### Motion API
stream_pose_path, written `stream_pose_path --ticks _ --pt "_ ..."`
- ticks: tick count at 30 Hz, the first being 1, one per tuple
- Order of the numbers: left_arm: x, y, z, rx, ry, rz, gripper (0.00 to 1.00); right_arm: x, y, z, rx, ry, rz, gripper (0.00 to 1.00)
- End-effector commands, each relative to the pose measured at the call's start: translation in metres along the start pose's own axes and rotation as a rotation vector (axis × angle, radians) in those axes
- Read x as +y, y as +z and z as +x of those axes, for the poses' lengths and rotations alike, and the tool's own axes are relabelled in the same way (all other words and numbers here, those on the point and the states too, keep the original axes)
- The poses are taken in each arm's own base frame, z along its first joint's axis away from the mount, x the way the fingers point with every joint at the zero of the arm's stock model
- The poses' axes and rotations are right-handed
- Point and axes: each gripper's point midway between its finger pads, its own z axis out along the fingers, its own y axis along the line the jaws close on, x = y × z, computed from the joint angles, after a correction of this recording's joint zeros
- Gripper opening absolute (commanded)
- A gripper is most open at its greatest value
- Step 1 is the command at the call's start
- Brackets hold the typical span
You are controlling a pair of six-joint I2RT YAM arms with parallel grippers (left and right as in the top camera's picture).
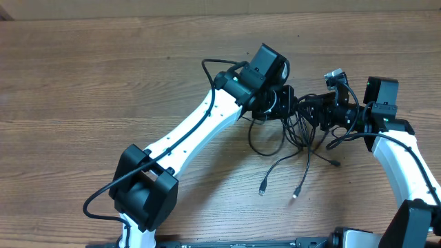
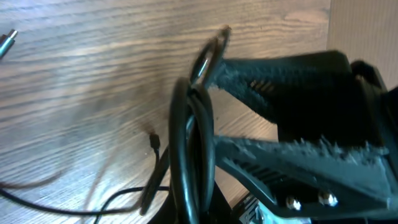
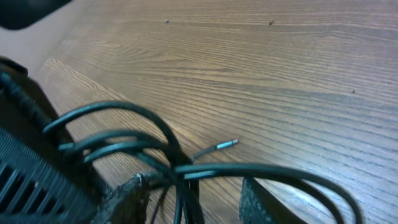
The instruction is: Untangle cables
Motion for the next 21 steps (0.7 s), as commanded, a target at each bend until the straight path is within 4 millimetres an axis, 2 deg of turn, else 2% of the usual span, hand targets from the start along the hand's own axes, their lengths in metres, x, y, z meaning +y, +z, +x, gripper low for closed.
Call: stream_pose_path --ticks 1,3,6,10,17,21 --pt "-0.016 -0.003 0.008 0.022 0.043 0.052 0.04 -0.001 -0.002 -0.007 -0.015 -0.021 0.007 0.29" --pt "-0.016 -0.003 0.008 0.022 0.043 0.051 0.04 -0.002 -0.002 -0.007 -0.016 -0.022 0.008 0.24" --pt "-0.016 -0.003 0.008 0.022 0.043 0.051 0.04 -0.001 -0.002 -0.007 -0.015 -0.02 0.007 0.22" --pt "-0.019 -0.003 0.007 0.021 0.048 0.064 0.04 -0.001 -0.002 -0.006 -0.012 -0.017 0.007 0.28" --pt "-0.032 -0.005 0.007 0.029 0.071 0.127 0.04 -0.001 -0.002 -0.004 -0.005 -0.009 0.005 0.28" --pt "-0.032 -0.005 0.006 0.025 0.073 0.13 0.04 -0.001 -0.002 -0.005 -0.006 -0.01 0.005 0.19"
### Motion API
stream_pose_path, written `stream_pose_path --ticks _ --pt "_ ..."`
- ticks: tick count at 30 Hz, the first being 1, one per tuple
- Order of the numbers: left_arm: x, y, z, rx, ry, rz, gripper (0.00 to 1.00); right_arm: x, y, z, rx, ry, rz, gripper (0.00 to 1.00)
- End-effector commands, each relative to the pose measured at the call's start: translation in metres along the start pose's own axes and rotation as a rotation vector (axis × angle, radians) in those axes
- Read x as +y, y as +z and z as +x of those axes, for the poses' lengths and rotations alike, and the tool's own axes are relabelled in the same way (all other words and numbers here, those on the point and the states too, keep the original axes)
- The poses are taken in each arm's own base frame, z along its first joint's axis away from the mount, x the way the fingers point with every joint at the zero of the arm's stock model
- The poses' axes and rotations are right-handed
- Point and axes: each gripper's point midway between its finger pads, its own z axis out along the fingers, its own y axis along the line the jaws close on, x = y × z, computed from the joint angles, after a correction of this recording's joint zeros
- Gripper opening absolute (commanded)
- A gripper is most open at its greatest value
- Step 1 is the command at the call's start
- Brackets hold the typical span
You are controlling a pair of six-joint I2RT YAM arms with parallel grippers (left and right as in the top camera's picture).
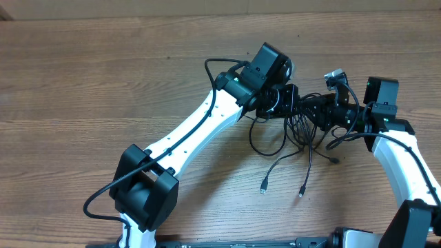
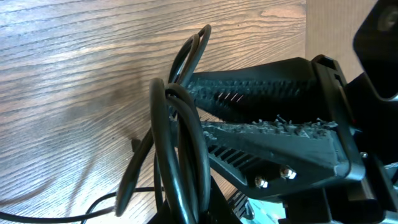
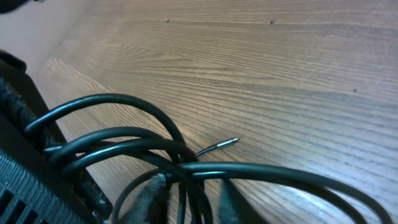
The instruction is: Untangle cables
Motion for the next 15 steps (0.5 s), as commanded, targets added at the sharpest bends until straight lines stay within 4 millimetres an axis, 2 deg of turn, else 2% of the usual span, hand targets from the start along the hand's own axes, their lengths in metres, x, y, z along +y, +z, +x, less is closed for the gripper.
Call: stream_pose_path --ticks 1,10,11,12,15 --pt "-0.0162 -0.004 0.0064 0.023 0.036 0.057 0.04 -0.0012 -0.0017 -0.0059 -0.01 -0.016 0.008 0.18" --pt "-0.0187 -0.0042 0.0085 0.035 0.036 0.072 0.04 -0.0012 -0.0017 -0.0059 -0.01 -0.016 0.008 0.15" --pt "-0.0189 -0.0041 0.0088 0.037 0.036 0.073 0.04 -0.0012 -0.0017 -0.0059 -0.01 -0.016 0.008 0.29" --pt "-0.0198 -0.0043 0.0094 0.04 0.037 0.078 0.04 -0.0012 -0.0017 -0.0059 -0.01 -0.016 0.008 0.37" --pt "-0.023 -0.0047 0.0112 0.052 0.039 0.096 0.04 -0.0013 -0.0017 -0.0061 -0.011 -0.018 0.008 0.39"
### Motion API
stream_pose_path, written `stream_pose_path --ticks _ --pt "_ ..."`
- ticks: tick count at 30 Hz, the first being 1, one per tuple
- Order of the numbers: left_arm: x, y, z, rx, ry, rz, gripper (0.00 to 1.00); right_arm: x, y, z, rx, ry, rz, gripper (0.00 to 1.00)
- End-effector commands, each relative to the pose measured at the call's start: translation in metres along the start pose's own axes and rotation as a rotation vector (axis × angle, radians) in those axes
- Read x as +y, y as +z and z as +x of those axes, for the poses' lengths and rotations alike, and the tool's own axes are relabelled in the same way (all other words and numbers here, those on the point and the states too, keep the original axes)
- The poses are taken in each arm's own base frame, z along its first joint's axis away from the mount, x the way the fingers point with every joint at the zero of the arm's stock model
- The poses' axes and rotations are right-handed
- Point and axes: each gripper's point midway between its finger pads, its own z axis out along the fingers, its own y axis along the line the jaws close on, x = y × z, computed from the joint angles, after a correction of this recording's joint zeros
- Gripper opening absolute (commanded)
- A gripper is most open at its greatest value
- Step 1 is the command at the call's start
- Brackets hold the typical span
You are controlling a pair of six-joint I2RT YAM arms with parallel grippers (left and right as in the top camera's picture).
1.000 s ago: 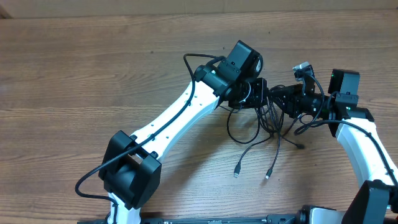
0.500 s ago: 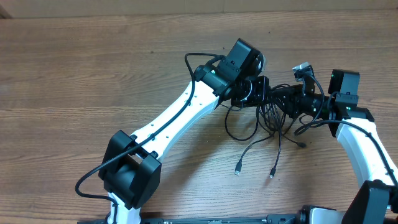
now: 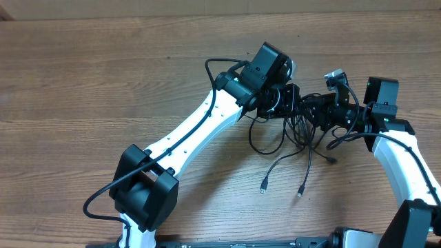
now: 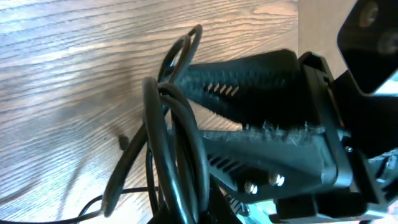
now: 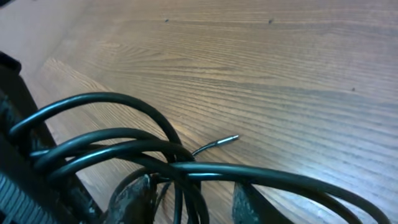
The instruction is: Untangle cables
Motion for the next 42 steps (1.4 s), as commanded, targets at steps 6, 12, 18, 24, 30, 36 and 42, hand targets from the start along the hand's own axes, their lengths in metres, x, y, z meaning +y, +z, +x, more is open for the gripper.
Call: stream_pose_path --ticks 6,12,18,24,30,36,42 --pt "-0.019 -0.004 0.01 0.043 0.036 0.076 0.04 -0.001 -0.002 -0.007 -0.016 -0.023 0.007 0.16" --pt "-0.018 -0.004 0.009 0.039 0.036 0.071 0.04 -0.001 -0.002 -0.007 -0.016 -0.023 0.007 0.11" --pt "-0.017 -0.004 0.008 0.031 0.036 0.061 0.04 -0.001 -0.002 -0.007 -0.015 -0.023 0.007 0.04" --pt "-0.008 -0.004 0.005 0.012 0.024 0.019 0.04 -0.001 -0.002 -0.006 -0.011 -0.017 0.005 0.04" --pt "-0.007 -0.004 0.005 0.012 0.021 0.014 0.04 -0.001 -0.002 -0.004 -0.005 -0.004 0.005 0.04" --pt "0.016 -0.005 -0.002 -0.047 0.001 -0.107 0.04 -0.017 -0.003 0.001 0.018 0.085 0.102 0.04" --pt "0.049 -0.012 -0.007 -0.102 -0.03 -0.279 0.04 -0.032 -0.005 0.005 0.029 0.167 0.192 0.04"
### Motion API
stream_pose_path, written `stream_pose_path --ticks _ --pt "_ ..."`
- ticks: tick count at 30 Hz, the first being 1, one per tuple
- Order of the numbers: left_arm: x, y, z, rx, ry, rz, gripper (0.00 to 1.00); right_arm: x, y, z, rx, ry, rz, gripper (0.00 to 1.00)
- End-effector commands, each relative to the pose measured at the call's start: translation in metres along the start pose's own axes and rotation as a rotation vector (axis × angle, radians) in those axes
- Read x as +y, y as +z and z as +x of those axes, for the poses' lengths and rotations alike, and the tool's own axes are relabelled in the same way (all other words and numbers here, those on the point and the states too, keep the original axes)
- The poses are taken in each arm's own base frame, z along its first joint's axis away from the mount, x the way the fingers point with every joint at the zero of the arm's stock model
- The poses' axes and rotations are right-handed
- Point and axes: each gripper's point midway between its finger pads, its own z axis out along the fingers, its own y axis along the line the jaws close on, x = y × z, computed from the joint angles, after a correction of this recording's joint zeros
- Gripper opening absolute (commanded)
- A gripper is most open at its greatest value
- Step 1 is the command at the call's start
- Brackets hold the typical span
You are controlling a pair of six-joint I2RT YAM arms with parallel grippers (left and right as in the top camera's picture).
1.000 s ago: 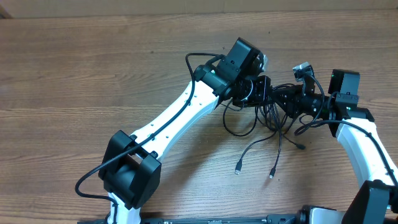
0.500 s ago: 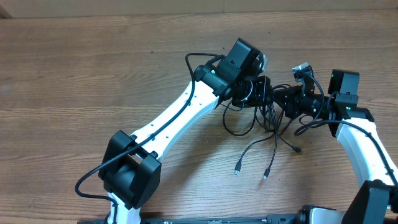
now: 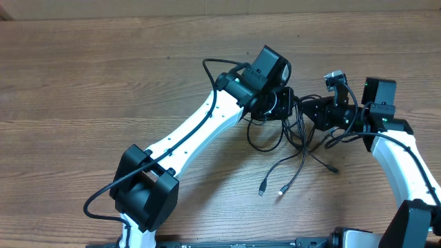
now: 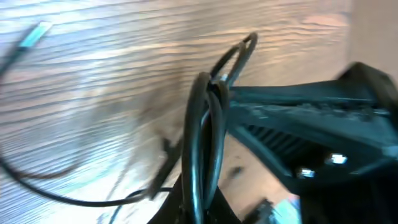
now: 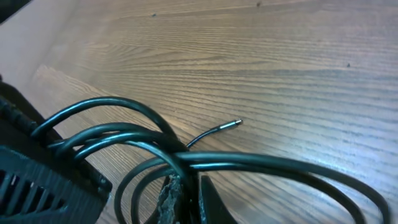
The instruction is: Untangle cables
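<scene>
A tangle of thin black cables (image 3: 293,138) lies right of the table's middle, its loose plug ends (image 3: 282,191) trailing toward the front. My left gripper (image 3: 288,105) reaches in from the left and is shut on a bundle of loops (image 4: 202,124), pinched at the bottom of the left wrist view (image 4: 200,208). My right gripper (image 3: 311,114) faces it from the right, almost touching; its fingers (image 4: 298,118) show in the left wrist view. The right gripper (image 5: 186,196) is shut on one strand, with more loops (image 5: 124,134) arching over it. A metal-tipped end (image 5: 235,124) rests on the wood behind.
The wooden table (image 3: 103,69) stretches left and back. The white left arm (image 3: 200,131) crosses diagonally from the front left. Another plug (image 3: 262,191) and a short end (image 3: 335,167) lie near the front of the tangle.
My right gripper's fingers stood apart around the strands and are now shut on one. A loose plug at the front has shifted left. The left gripper still holds its loops.
Both grippers were at the tangle throughout, the left shut on a bundle of loops. The right gripper's fingers were wide apart, then closer together, then wide again, and are now shut on a strand. The trailing plug ends shifted a little between moments.
</scene>
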Motion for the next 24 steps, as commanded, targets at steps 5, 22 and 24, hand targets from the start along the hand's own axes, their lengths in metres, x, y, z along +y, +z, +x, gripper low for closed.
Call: stream_pose_path --ticks 5,22,24 --pt "0.024 -0.007 -0.008 -0.078 0.002 -0.152 0.04 -0.033 -0.007 -0.003 -0.007 0.125 0.182 0.04" --pt "0.038 -0.011 -0.011 -0.089 -0.042 -0.194 0.04 -0.091 -0.032 0.019 -0.024 0.497 0.547 0.04" --pt "0.041 -0.013 -0.011 -0.087 -0.049 -0.205 0.04 -0.1 -0.04 0.026 -0.028 0.566 0.593 0.04"
